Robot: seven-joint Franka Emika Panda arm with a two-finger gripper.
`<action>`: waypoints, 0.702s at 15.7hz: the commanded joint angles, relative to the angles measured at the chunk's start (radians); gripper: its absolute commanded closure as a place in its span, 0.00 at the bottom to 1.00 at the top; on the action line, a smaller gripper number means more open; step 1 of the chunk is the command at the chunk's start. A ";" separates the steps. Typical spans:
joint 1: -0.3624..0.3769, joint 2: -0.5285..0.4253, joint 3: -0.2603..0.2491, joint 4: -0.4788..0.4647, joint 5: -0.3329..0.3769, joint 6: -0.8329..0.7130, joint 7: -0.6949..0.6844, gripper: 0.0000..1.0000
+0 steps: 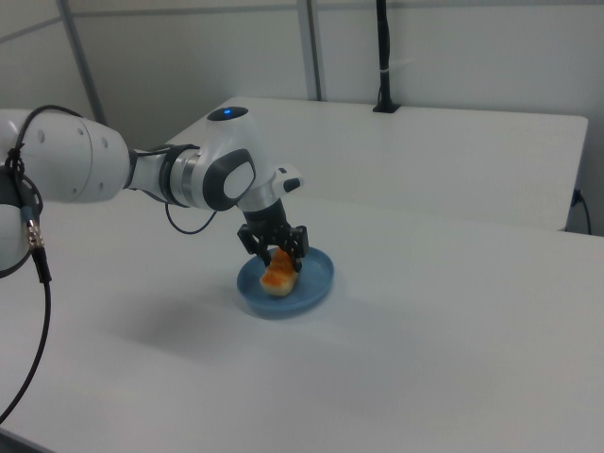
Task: Put the bread on a plate
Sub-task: 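Carry the bread roll over the blue plate and lower it, then open the gripper to release the bread onto the plate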
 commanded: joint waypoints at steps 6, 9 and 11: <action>0.016 -0.115 -0.008 -0.029 -0.001 -0.078 0.109 0.00; 0.010 -0.281 -0.008 -0.056 -0.001 -0.332 0.115 0.00; -0.008 -0.376 -0.008 -0.066 -0.001 -0.449 0.114 0.00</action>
